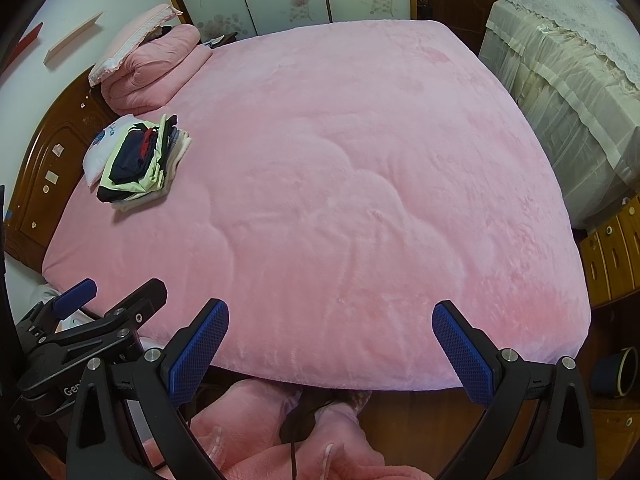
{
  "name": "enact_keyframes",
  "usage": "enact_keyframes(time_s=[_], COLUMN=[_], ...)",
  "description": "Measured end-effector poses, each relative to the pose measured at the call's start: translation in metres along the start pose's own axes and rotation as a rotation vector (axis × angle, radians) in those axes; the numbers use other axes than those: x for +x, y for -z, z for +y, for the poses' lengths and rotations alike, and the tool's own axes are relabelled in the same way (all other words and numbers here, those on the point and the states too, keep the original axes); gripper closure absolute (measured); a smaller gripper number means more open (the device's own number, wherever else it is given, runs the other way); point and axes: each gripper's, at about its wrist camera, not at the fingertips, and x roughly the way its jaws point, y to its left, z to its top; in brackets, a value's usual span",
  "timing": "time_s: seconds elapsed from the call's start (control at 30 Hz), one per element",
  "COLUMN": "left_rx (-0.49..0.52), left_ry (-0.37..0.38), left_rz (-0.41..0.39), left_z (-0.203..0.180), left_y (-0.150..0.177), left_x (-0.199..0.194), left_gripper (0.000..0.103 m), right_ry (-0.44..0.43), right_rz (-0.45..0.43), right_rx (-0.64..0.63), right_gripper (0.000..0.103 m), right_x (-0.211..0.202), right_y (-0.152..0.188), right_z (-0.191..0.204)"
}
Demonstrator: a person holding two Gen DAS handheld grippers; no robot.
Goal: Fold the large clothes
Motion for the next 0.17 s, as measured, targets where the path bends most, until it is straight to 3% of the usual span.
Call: enact_keyframes(time_s=[0.17], left_rx=[-0.002], left_ry=[0.001], left_rz=[0.002], left_z=[-0.0001], left_y=[0.0], left_x=[0.0004], left_gripper=[0.001], right_ry=[0.001], right_rz=[0.003], right_rx=[0.003], right_gripper=[0.0], right_x=[-0.0002], right_y=[0.0023], right_z=[-0.0034])
